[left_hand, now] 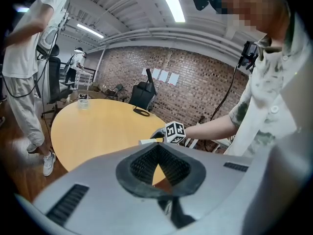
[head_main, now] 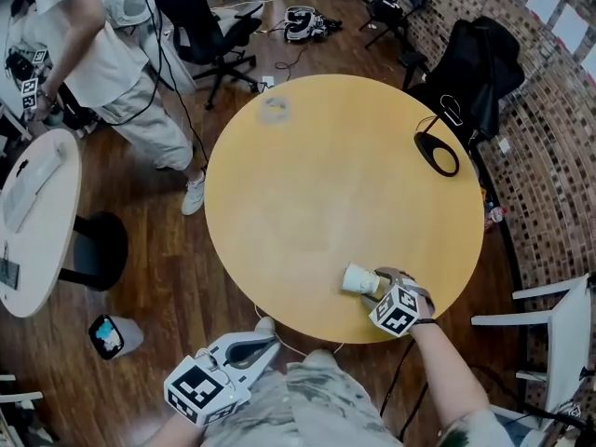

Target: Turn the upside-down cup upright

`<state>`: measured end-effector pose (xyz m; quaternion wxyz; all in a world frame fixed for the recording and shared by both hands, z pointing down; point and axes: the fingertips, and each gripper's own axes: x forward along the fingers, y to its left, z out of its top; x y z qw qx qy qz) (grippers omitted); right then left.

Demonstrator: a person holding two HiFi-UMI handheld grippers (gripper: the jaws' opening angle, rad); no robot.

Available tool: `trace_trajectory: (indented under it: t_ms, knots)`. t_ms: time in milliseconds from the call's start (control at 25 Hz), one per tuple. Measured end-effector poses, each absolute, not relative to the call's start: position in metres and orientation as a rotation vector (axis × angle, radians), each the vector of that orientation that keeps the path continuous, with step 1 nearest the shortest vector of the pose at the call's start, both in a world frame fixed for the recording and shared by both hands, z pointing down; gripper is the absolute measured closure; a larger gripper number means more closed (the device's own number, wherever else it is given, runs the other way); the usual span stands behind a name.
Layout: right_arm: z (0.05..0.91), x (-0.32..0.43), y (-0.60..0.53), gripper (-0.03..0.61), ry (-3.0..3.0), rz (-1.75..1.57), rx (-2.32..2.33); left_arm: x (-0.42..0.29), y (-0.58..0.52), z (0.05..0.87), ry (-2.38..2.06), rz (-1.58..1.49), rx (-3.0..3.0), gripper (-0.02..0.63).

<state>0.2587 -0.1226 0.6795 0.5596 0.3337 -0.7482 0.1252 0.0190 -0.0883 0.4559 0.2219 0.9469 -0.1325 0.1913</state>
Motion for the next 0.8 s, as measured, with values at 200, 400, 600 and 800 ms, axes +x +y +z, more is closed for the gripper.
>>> trace_trajectory:
  t_ms: [200, 400, 600, 800]
  knots:
    - [0.664, 0.279, -0.119, 0.301, -1.583, 0.192, 0.675, 0.027, -0.093, 0.458, -0.34, 0.475, 2.617, 0.607]
    - [0.655, 0.293, -0.121, 0.302, -1.363, 0.088, 0.518, 0.021, -0.103, 0.462, -0.301, 0.441, 2.624, 0.607]
    - [0.656, 0.299, -0.123, 0.304, -1.135, 0.012, 0.299, 0.008, -0.113, 0.464, -0.29, 0.42, 2.612, 0.607]
    - [0.66, 0.287, -0.131, 0.304, -1.041, -0.011, 0.204, -0.013, -0.124, 0.471, -0.286, 0.425, 2.599, 0.607]
